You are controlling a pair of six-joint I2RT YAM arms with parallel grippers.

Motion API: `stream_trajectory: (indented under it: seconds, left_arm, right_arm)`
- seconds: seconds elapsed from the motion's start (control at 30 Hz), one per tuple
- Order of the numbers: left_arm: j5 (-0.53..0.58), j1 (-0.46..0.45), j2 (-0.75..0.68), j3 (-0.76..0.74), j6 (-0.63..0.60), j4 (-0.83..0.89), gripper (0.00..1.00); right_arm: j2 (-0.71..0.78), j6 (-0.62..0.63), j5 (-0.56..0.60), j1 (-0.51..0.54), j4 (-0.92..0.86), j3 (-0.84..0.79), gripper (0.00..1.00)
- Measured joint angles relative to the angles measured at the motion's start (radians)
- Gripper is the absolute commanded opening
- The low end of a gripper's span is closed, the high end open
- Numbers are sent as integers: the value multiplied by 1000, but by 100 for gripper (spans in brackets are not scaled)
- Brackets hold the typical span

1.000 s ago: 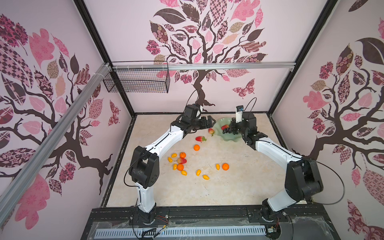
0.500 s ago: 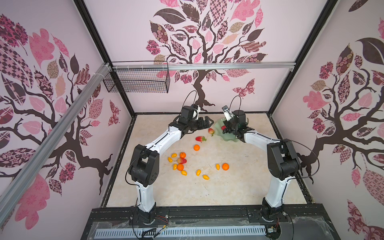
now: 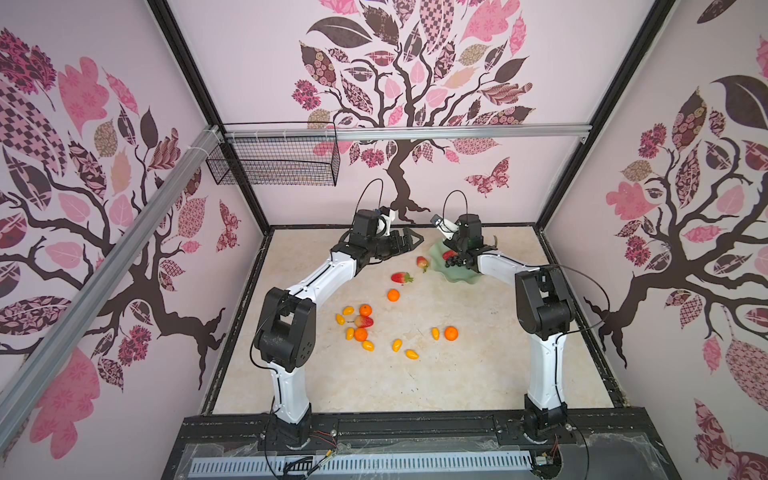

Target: Place and organize the fake fruits in the fruit bowl

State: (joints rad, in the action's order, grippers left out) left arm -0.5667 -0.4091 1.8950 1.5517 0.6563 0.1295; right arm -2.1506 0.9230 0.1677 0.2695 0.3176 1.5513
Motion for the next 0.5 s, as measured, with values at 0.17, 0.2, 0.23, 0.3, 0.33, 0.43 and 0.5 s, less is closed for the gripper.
stream_trajectory:
  seconds: [0.17, 0.2, 0.23, 0.3, 0.33, 0.43, 0.5]
  left_arm:
    - [-6, 0, 0, 0, 1, -8, 99]
    - [-8, 0, 1, 0, 1, -9, 99]
    - [-11, 0, 1, 0, 1, -10, 99]
    - [-16, 0, 4, 0, 2, -11, 99]
    - [-17, 0, 6, 0, 2, -12, 99]
    - [-20, 0, 14, 0, 2, -12, 98]
    - [-21, 0, 16, 0, 2, -12, 99]
  right_arm:
    - [-51, 85, 47, -5, -6, 20, 0]
    - [-57, 100, 55, -6, -9, 20, 0]
    - [-64, 114, 64, -6, -11, 21, 0]
    - [-73, 132, 77, -8, -13, 24, 0]
    - [-79, 139, 82, -8, -16, 29, 0]
    - [-87, 148, 90, -9, -27, 34, 9]
    - [-87, 148, 90, -9, -37, 34, 14]
